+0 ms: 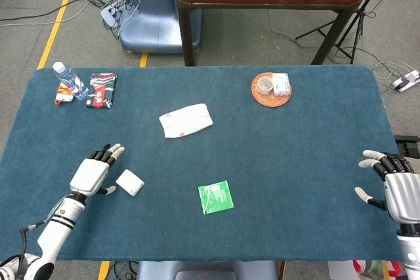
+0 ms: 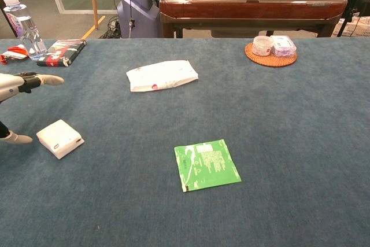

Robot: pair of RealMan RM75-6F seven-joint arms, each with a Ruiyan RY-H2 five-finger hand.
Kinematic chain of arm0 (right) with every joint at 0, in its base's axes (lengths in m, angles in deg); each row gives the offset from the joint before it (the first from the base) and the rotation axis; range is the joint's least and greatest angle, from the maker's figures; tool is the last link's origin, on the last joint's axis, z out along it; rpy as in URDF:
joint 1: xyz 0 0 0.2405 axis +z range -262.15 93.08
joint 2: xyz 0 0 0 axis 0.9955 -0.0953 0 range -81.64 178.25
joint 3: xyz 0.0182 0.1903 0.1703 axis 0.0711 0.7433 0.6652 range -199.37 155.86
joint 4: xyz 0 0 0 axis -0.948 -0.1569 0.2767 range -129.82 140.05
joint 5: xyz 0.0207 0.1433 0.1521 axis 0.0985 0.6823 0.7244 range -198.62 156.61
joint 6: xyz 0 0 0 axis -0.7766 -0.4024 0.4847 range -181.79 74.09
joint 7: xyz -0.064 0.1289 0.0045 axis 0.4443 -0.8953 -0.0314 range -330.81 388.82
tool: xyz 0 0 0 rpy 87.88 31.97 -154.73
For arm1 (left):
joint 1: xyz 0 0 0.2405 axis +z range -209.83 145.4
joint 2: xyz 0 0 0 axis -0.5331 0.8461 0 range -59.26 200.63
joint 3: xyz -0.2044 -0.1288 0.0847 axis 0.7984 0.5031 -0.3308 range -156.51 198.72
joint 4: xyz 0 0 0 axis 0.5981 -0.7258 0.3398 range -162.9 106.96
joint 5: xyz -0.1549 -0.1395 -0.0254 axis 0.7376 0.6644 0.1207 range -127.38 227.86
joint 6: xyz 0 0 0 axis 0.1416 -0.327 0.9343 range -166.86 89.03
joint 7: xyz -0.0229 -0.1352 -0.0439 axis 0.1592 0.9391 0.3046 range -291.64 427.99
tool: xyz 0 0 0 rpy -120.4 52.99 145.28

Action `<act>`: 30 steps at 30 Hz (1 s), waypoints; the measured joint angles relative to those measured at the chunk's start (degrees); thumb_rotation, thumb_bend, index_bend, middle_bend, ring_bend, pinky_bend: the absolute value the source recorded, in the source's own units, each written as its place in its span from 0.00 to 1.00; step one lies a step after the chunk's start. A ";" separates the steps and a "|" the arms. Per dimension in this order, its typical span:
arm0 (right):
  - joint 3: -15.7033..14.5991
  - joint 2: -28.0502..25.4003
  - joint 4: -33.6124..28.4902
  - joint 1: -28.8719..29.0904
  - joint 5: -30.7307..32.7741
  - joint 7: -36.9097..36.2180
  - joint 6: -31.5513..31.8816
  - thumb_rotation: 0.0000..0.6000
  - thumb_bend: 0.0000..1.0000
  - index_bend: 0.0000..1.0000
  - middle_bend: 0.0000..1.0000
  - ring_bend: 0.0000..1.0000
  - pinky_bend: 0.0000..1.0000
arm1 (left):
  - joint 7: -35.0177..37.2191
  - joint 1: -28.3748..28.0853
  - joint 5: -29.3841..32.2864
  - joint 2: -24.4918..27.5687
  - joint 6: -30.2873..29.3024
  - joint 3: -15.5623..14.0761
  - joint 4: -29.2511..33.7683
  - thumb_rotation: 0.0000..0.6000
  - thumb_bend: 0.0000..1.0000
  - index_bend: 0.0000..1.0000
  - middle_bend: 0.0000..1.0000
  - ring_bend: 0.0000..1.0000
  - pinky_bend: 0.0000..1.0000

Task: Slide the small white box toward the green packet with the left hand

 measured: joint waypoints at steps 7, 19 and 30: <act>0.00 -0.10 0.05 0.05 0.14 -0.37 -0.29 1.00 0.00 0.43 0.29 0.22 0.23 | -0.10 -0.81 0.71 -0.83 0.60 0.05 -0.67 1.00 0.00 0.00 0.00 0.00 0.16; 0.07 -0.17 0.11 0.03 0.19 -0.65 -0.32 1.00 0.00 0.43 0.29 0.22 0.23 | 0.75 -2.85 0.94 -2.43 1.57 0.64 -1.57 1.00 0.00 0.00 0.00 0.00 0.16; 0.06 -0.46 -0.10 -0.09 0.19 -0.92 -0.24 1.00 0.00 0.43 0.29 0.22 0.23 | 0.52 -5.37 1.28 -4.23 3.02 1.51 -2.79 1.00 0.00 0.00 0.00 0.00 0.16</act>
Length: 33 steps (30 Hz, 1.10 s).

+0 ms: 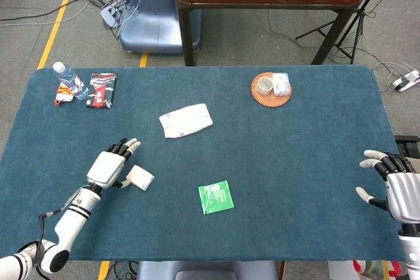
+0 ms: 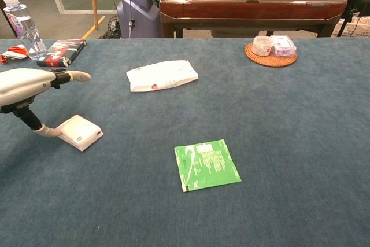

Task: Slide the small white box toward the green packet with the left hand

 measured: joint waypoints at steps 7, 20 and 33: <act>0.07 -0.04 0.04 0.01 0.21 -0.21 -0.15 1.00 0.00 0.43 0.29 0.22 0.23 | -0.15 -1.46 1.05 -1.27 1.04 0.72 -1.21 1.00 0.00 0.00 0.00 0.00 0.16; 0.09 0.01 0.25 0.07 0.34 -0.50 -0.37 1.00 0.00 0.43 0.29 0.22 0.23 | -0.91 -4.59 2.65 -3.39 2.73 2.29 -3.24 1.00 0.00 0.00 0.00 0.00 0.16; 0.39 -0.47 0.31 -0.05 0.77 -1.65 -0.23 1.00 0.00 0.43 0.29 0.22 0.23 | -2.70 -8.39 3.91 -6.07 4.96 3.44 -7.08 1.00 0.00 0.00 0.00 0.00 0.16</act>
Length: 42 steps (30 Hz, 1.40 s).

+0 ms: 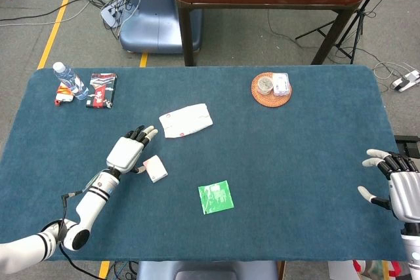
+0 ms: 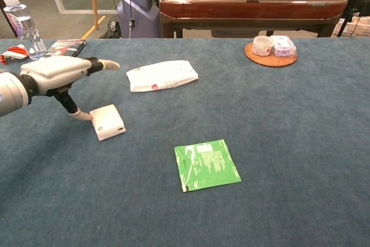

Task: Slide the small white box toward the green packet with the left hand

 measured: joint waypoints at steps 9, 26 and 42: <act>0.18 -0.34 0.02 -0.13 0.20 -0.79 0.17 1.00 0.00 0.43 0.29 0.22 0.23 | -1.37 -2.29 0.47 -2.13 1.13 0.29 -2.14 1.00 0.00 0.00 0.00 0.00 0.16; 0.68 -1.18 -0.36 -0.77 0.45 -1.58 1.50 1.00 0.00 0.43 0.29 0.22 0.23 | -5.30 -6.08 2.05 -5.52 2.30 1.08 -2.93 1.00 0.00 0.00 0.00 0.00 0.16; 1.14 -2.71 -1.32 -1.83 0.46 -3.20 3.26 1.00 0.00 0.43 0.29 0.22 0.23 | -10.17 -10.01 4.62 -9.51 3.31 2.19 -3.58 1.00 0.00 0.00 0.00 0.00 0.16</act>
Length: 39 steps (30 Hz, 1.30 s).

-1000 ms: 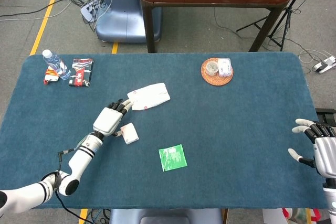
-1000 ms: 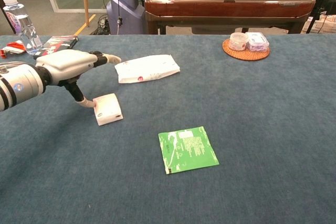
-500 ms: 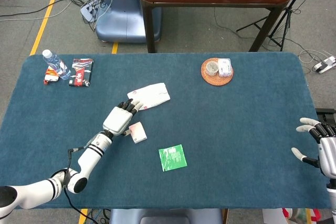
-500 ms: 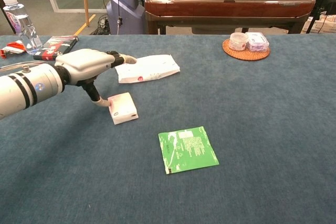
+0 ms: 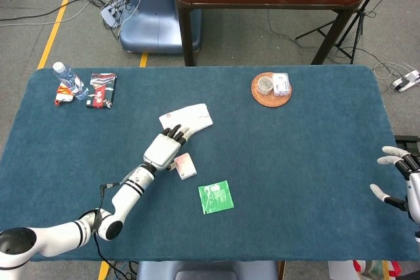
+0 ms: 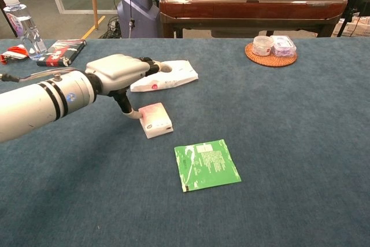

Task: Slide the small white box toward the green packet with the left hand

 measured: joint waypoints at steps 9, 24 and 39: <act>0.11 -0.36 -0.13 -0.38 0.02 -0.46 0.47 1.00 0.00 0.43 0.29 0.22 0.23 | -1.59 -1.73 1.76 -1.51 0.96 0.46 -0.95 1.00 0.00 0.00 0.00 0.00 0.16; 0.28 -0.88 -0.36 -0.85 -0.24 -1.25 1.20 1.00 0.00 0.43 0.29 0.22 0.23 | -5.05 -4.52 4.11 -3.28 1.21 1.44 -1.03 1.00 0.00 0.00 0.00 0.00 0.16; 0.55 -0.79 -0.25 -0.98 -0.31 -1.44 1.62 1.00 0.00 0.43 0.29 0.22 0.23 | -8.74 -6.32 6.55 -4.09 0.89 1.50 -0.12 1.00 0.00 0.00 0.00 0.00 0.17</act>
